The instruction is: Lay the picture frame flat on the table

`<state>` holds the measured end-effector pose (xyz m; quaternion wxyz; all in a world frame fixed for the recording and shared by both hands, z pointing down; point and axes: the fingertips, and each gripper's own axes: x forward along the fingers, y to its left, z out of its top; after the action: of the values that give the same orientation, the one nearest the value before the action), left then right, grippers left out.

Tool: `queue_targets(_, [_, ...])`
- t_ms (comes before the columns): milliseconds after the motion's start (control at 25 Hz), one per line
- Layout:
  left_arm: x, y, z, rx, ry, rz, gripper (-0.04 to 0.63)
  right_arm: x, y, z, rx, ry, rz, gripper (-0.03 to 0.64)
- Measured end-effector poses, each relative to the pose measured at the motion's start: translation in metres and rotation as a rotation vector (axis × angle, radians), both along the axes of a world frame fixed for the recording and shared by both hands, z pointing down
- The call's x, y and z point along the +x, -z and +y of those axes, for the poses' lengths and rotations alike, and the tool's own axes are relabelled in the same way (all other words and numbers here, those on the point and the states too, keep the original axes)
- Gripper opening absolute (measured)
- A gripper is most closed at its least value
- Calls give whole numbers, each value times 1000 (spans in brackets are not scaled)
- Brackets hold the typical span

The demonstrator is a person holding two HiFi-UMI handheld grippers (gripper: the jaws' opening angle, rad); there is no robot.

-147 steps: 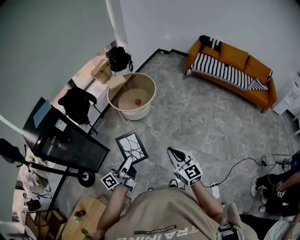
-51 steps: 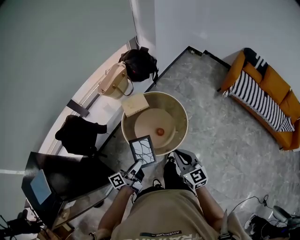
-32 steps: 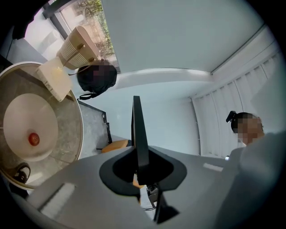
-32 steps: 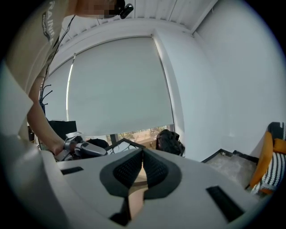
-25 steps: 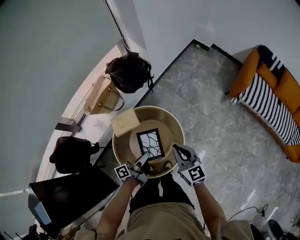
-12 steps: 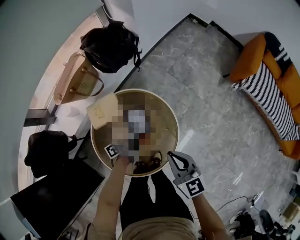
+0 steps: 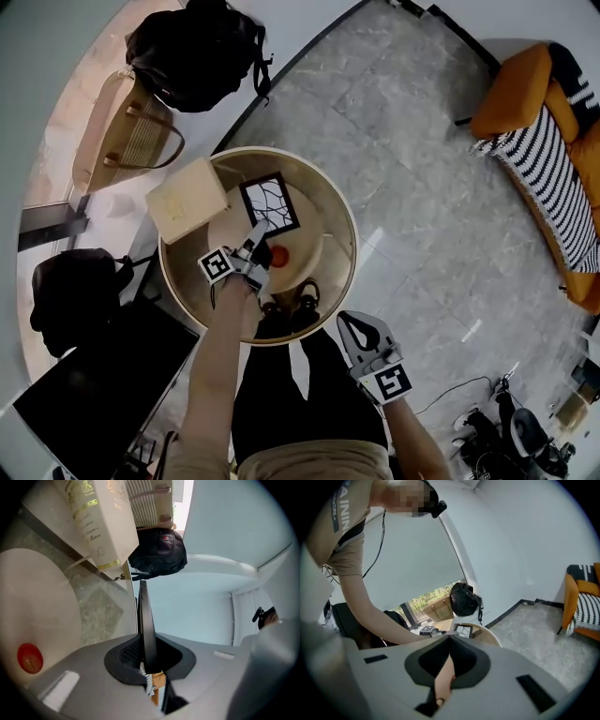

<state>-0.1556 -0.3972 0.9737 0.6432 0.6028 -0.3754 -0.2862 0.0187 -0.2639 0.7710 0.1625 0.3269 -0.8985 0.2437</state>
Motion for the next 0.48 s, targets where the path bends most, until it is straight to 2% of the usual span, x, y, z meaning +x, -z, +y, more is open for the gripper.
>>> queue_targets(200, [0, -13, -4, -36, 2, -8, 49, 5, -7, 1, -26, -27, 15, 6])
queue_targets(360, [-3, -25, -7, -54, 5, -36, 49, -1, -8, -5, 10, -33, -20, 6])
queue_targets(480, [-5, -38, -6, -83, -3, -110, 49, -6, -14, -10, 16, -32, 0, 6])
